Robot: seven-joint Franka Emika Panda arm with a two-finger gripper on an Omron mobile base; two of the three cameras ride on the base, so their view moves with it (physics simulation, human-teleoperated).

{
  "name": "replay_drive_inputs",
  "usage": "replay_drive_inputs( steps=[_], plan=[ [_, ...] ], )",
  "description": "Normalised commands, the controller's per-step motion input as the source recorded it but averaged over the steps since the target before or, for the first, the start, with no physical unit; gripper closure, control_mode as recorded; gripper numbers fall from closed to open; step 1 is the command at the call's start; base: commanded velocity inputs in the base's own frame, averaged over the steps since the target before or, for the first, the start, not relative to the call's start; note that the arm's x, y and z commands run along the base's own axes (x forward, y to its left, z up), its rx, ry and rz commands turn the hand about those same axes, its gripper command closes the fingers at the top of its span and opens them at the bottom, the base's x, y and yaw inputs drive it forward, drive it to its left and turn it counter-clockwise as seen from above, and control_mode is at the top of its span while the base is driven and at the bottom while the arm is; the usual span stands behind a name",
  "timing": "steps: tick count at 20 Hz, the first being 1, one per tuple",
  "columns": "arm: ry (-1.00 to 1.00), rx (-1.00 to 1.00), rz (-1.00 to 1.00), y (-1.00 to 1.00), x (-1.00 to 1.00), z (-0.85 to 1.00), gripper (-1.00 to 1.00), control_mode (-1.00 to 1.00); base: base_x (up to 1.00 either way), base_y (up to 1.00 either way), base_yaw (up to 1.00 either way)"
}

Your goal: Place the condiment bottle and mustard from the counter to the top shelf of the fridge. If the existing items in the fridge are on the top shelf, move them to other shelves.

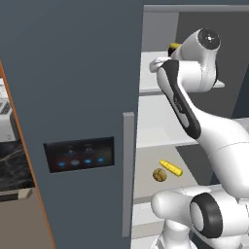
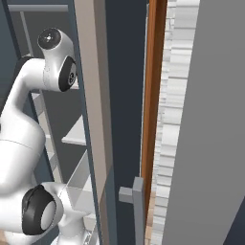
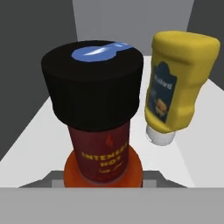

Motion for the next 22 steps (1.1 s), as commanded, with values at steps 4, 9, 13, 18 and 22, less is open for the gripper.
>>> replay_drive_inputs(
  steps=[4, 9, 13, 18, 22],
  plan=[
    [0.0, 0.0, 0.0, 0.0, 0.0, -0.16, 1.0, -1.0, 0.0, 0.0, 0.0],
    [-0.03, 0.0, 0.0, 0.0, 0.08, -0.07, 1.0, -1.0, 0.0, 0.0, 0.0],
    [-0.01, -0.01, -0.01, 0.0, 0.3, 0.0, 1.0, -1.0, 0.0, 0.0, 0.0],
    [0.0, 0.0, -0.01, 0.0, 0.24, -0.01, 1.0, -1.0, 0.0, 0.0, 0.0],
    [0.0, 0.0, 0.0, 0.0, 0.2, -0.05, 1.0, -1.0, 0.0, 0.0, 0.0]
  ],
)
